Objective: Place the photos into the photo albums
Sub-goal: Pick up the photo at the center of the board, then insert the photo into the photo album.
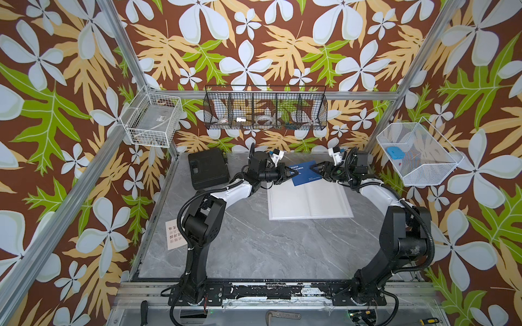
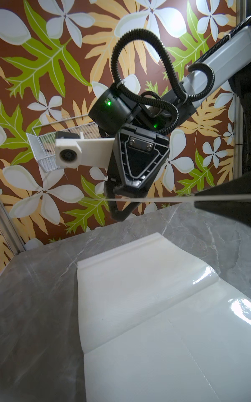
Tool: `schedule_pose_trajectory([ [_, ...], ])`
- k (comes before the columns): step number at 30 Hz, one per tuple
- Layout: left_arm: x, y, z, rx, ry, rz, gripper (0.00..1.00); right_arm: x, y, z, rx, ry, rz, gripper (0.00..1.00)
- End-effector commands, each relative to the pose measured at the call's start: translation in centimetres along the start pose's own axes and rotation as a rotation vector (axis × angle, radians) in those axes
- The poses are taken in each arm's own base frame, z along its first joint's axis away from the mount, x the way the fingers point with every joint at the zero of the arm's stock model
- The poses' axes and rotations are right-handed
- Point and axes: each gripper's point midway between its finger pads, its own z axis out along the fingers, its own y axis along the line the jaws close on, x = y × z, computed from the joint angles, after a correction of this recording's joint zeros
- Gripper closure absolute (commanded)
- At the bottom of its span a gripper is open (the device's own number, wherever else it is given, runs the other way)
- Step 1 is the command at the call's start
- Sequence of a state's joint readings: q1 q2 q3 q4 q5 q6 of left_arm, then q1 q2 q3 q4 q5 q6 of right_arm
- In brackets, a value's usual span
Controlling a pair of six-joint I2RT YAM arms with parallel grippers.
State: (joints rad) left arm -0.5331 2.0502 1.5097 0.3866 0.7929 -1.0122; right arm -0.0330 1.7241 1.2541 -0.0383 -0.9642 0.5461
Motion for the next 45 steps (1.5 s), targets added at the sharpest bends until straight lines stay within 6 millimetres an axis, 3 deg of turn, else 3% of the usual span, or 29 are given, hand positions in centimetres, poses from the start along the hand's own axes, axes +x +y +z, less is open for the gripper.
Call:
schedule_pose_trajectory([
  [1, 0.2, 0.6, 0.1, -0.02, 0.014, 0.015, 1.0, 0.5, 0.8, -0.2, -0.045, 0.032, 0.001, 0.58],
  [9, 0.5, 1.7, 0.3, -0.048, 0.038, 0.009, 1.0, 1.1, 0.6, 0.0, -0.069, 0.046, 0.028, 0.86],
  [15, 0.8, 2.5, 0.4, -0.075, 0.055, 0.008, 0.99, 1.0, 0.1, -0.1, -0.031, 0.032, 0.023, 1.0],
  [21, -0.3, 4.4, -1.1, -0.202, -0.007, 0.052, 0.29, 1.6, -2.1, -0.9, 0.143, 0.05, 0.001, 1.0],
  [22, -0.8, 4.9, -1.5, -0.254, -0.028, 0.079, 0.21, 2.0, -2.8, -1.1, 0.179, 0.06, 0.003, 1.0],
  [26, -1.1, 6.7, -3.1, -0.413, -0.071, 0.134, 0.14, 3.8, -5.6, -1.9, 0.332, 0.095, 0.017, 1.0],
  [30, 0.1, 9.4, -3.6, -0.572, -0.035, 0.188, 0.16, 5.7, -8.2, -3.3, 0.489, 0.137, 0.015, 1.0],
  [37, 4.0, 13.1, -1.4, -0.745, 0.134, 0.301, 0.44, 5.8, -10.0, -5.2, 0.641, 0.141, -0.027, 1.0],
  [40, 4.9, 14.7, -0.7, -0.814, 0.185, 0.336, 0.6, 6.0, -10.6, -5.2, 0.662, 0.15, -0.028, 1.0],
  [45, 6.0, 17.0, -0.7, -0.914, 0.232, 0.368, 0.65, 7.2, -11.4, -4.3, 0.644, 0.167, -0.007, 1.0],
])
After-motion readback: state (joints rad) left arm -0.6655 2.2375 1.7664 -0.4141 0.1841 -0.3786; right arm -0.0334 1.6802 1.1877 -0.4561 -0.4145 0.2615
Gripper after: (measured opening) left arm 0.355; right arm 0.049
